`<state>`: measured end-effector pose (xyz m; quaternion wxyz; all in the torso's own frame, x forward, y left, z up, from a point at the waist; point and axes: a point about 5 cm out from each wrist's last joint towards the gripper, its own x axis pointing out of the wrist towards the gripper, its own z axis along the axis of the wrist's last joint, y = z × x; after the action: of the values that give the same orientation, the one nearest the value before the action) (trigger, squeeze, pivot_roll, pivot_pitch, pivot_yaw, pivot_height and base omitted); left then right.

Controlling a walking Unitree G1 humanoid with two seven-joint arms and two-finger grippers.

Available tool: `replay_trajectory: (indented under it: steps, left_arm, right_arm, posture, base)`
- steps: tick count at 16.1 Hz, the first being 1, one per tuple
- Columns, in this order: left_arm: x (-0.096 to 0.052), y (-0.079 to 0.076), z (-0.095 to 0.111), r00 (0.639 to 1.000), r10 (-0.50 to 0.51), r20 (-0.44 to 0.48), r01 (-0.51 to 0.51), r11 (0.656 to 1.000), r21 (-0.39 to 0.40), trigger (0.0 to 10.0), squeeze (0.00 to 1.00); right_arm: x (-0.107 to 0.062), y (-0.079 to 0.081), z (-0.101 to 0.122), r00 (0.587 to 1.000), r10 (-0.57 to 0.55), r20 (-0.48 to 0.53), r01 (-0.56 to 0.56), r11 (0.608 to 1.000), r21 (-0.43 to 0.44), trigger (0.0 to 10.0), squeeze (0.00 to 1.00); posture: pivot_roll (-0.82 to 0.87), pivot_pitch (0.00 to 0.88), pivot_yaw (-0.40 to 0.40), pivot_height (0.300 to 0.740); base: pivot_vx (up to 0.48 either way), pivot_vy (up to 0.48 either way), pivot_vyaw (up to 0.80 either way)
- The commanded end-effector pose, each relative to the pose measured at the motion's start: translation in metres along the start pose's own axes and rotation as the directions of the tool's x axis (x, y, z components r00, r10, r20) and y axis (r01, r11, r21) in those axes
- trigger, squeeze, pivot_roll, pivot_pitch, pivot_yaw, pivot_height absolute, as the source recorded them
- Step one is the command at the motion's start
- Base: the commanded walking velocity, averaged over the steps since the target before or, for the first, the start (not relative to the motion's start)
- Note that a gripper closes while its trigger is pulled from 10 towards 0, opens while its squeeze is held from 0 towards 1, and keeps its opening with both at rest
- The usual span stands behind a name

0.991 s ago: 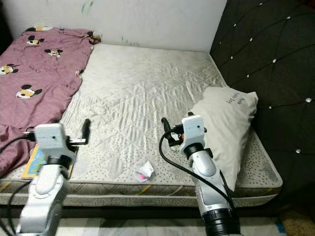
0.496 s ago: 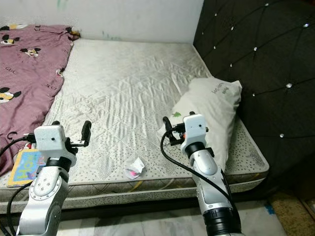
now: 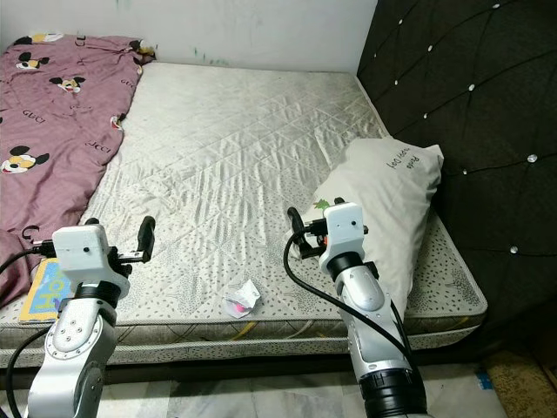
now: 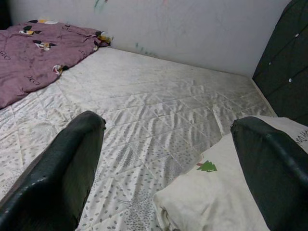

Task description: Clean up the room

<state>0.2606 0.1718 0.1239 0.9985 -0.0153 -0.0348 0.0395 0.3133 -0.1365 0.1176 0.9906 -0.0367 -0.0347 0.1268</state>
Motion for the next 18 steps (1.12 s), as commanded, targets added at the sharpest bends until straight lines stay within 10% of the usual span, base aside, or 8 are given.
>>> replay_trajectory:
  steps: [1,8,18]
  left_arm:
    - [-0.0015,-0.0016,0.0024,1.000,-0.018,0.004,0.018,1.000,0.001,10.0,0.00]
    - [-0.0029,-0.0042,0.0039,0.998,-0.056,0.008,0.056,0.998,-0.029,10.0,0.00]
    - [-0.0030,-0.0049,0.0034,0.999,-0.037,-0.001,0.037,0.998,-0.055,10.0,0.00]
  right_arm:
    - [-0.0022,-0.0003,0.0000,1.000,0.007,-0.003,-0.007,1.000,-0.002,10.0,0.00]
    - [-0.0033,0.0004,-0.0019,1.000,0.024,-0.018,-0.024,1.000,-0.013,10.0,0.00]
    - [-0.0030,-0.0026,-0.0019,1.000,0.013,-0.025,-0.013,1.000,-0.010,10.0,0.00]
  posture:
    - [-0.02,0.065,-0.080,0.740]
    - [-0.02,0.070,-0.084,0.740]
    - [-0.03,0.089,-0.091,0.740]
  base:
    - [0.000,0.000,0.00]
    - [0.000,0.000,0.00]
    - [0.000,0.472,0.00]
